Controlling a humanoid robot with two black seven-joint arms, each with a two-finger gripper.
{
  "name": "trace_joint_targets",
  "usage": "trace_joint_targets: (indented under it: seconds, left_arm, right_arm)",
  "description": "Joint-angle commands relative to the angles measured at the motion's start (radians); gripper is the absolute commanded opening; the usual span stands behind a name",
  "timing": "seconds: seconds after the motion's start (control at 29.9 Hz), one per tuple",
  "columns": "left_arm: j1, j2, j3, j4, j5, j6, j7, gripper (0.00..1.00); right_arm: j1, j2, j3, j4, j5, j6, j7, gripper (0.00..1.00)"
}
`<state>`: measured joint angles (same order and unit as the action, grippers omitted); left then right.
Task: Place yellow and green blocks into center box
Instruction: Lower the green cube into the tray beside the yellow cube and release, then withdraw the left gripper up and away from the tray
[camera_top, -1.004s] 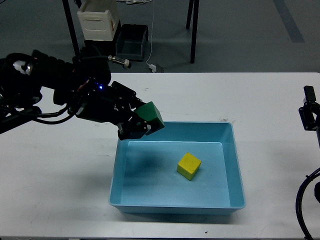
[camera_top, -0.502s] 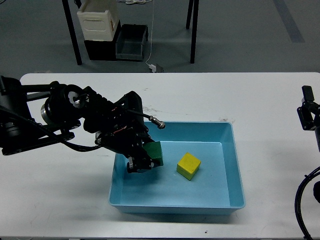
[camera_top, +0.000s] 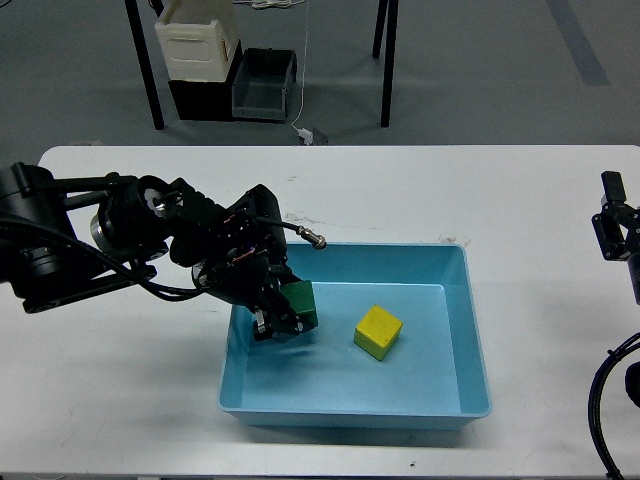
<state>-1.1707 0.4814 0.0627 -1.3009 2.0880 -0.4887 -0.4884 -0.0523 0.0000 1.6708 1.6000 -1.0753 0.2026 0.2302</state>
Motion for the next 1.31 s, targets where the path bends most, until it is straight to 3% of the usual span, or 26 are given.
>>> trace_joint_targets:
  seconds: [0.0,0.13,0.23,0.5,0.64,0.8,1.0,1.14,1.27]
  left_arm:
    - [0.009,0.000,-0.006,0.000,-0.002,0.000,0.000,0.87]
    - [0.009,0.002,-0.012,0.000,-0.005,0.000,0.000,0.89]
    - [0.005,0.011,-0.036,-0.004,-0.061,0.000,0.000,0.97]
    - [0.020,0.095,-0.216,-0.003,-0.610,0.000,0.000,1.00]
    - [0.089,0.126,-0.282,-0.001,-0.839,0.000,0.000,1.00]
    - [0.300,0.169,-0.495,-0.003,-1.126,0.000,0.000,1.00]
    - [0.503,0.132,-0.714,-0.035,-1.402,0.157,0.000,1.00]
    - [0.615,0.098,-0.751,-0.067,-1.590,0.361,0.000,1.00]
    - [0.684,0.083,-0.751,-0.081,-1.935,0.384,0.000,1.00]
  right_arm:
    - [-0.001,0.000,0.000,0.000,0.000,0.000,0.000,1.00]
    - [0.000,0.000,0.000,0.000,0.000,0.000,0.000,1.00]
    - [-0.001,0.000,-0.006,0.001,0.000,0.001,0.000,1.00]
    - [0.009,0.000,-0.051,0.014,0.005,0.011,0.003,1.00]
    - [0.054,0.000,-0.060,0.006,0.055,0.017,-0.015,1.00]
    - [0.109,0.000,-0.095,0.001,0.413,0.014,-0.089,1.00]
    - [0.109,0.000,-0.108,0.001,0.762,0.014,-0.150,1.00]
    - [0.094,0.000,-0.100,0.003,0.987,0.014,-0.195,1.00]
    - [0.046,0.000,-0.095,0.005,1.061,0.014,-0.218,1.00]
